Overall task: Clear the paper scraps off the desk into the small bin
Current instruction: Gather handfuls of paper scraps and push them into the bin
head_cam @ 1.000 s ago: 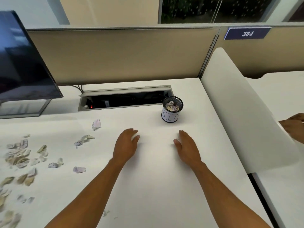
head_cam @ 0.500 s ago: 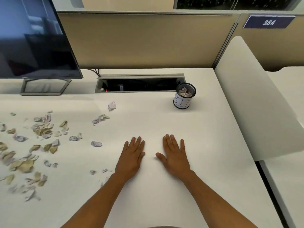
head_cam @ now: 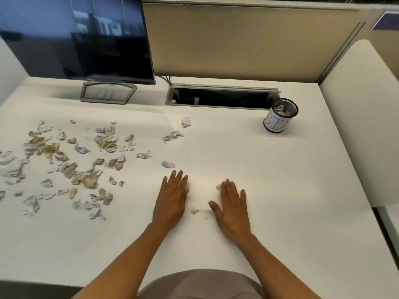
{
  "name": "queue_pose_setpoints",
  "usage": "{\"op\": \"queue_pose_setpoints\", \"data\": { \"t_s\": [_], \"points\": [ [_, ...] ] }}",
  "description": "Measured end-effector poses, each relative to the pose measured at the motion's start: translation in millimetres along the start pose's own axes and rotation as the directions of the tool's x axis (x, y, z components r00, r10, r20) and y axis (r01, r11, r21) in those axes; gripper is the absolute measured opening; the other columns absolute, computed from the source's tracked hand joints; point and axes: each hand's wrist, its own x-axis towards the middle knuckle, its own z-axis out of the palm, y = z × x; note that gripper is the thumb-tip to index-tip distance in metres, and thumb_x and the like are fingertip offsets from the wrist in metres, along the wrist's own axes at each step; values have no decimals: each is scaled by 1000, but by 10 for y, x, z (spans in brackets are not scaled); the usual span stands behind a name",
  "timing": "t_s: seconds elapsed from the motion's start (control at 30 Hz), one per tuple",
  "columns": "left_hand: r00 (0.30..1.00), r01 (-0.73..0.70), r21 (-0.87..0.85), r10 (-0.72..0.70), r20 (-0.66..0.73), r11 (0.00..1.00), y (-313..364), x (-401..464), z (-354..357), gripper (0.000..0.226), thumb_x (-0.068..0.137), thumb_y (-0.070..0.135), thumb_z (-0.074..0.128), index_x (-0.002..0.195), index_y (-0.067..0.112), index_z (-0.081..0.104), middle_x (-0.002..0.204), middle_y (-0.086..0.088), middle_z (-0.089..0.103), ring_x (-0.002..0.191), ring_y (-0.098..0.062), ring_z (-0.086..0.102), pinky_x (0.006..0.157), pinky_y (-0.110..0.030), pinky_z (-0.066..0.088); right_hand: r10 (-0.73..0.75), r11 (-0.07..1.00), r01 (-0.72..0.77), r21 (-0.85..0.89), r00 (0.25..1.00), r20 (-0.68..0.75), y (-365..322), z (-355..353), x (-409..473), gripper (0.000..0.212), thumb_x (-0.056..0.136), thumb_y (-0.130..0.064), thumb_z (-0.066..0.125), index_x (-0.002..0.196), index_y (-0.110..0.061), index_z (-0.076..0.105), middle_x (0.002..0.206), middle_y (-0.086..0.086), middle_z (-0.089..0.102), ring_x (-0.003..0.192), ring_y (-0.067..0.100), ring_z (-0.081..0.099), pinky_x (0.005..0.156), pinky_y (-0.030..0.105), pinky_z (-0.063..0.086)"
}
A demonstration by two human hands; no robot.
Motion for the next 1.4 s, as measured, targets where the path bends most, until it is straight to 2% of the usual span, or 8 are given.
{"op": "queue_pose_setpoints", "data": {
  "t_s": [0.2,0.37,0.53,0.73,0.87,1.13,1.3,1.4],
  "points": [
    [949,305,111,-294,-111,946,-624,-366,-246,62,99,46,25,144,6,39,154,-14,31,145,-32,20,119,-46,9,34,998,-34,-55,999,11,-439,212,-65,87,87,-72,-2,151,-14,-9,160,0,-10,145,11,-20,117,46,-15],
    [901,432,144,-420,-104,890,-928,-465,-333,72,95,56,21,146,7,35,156,-14,26,147,-32,15,119,-51,9,-53,995,56,-79,998,39,-879,392,81,89,86,-73,-4,151,-12,-6,159,0,-10,146,14,-18,116,48,-15],
    [941,332,69,-325,-92,941,-1065,-366,-398,76,95,61,13,148,10,32,159,-9,20,148,-26,7,120,-43,3,-172,984,172,46,985,-5,-1034,376,356,87,87,-72,1,153,-14,5,161,-3,-1,146,5,-11,119,37,-10],
    [935,317,15,-310,-170,948,-1349,-12,-611,73,96,60,17,147,10,33,159,-9,20,149,-24,5,121,-41,3,-10,984,40,175,986,-167,-1012,82,933,82,91,-68,18,150,-12,24,160,4,17,148,15,10,121,34,8],
    [903,405,9,-398,-162,914,-1632,329,-698,68,96,56,30,147,11,34,159,-11,20,149,-28,6,120,-47,6,44,981,-16,192,989,-143,-963,-69,1406,71,96,-56,32,151,-14,21,160,2,14,148,16,10,121,34,9],
    [881,463,3,-460,-110,886,-2042,953,-794,66,95,57,36,149,21,31,160,-9,15,149,-29,4,119,-48,6,56,995,-48,89,994,-89,-917,-161,2316,77,94,-62,27,152,-13,13,161,3,8,148,17,6,121,37,4],
    [932,361,81,-361,-14,929,-2110,1234,-724,73,89,67,20,146,24,38,157,-5,28,147,-31,12,118,-50,10,-44,999,44,21,999,-25,-947,-117,2714,77,94,-62,25,153,-16,8,162,0,4,149,15,2,120,43,-2],
    [964,266,36,-267,12,963,-2045,1266,-667,71,88,64,23,142,23,44,154,-4,33,147,-29,17,118,-49,12,-143,989,144,-17,988,53,-1012,-69,2772,75,95,-61,21,153,-17,6,162,-3,1,148,12,-4,119,44,-7]
  ]
}}
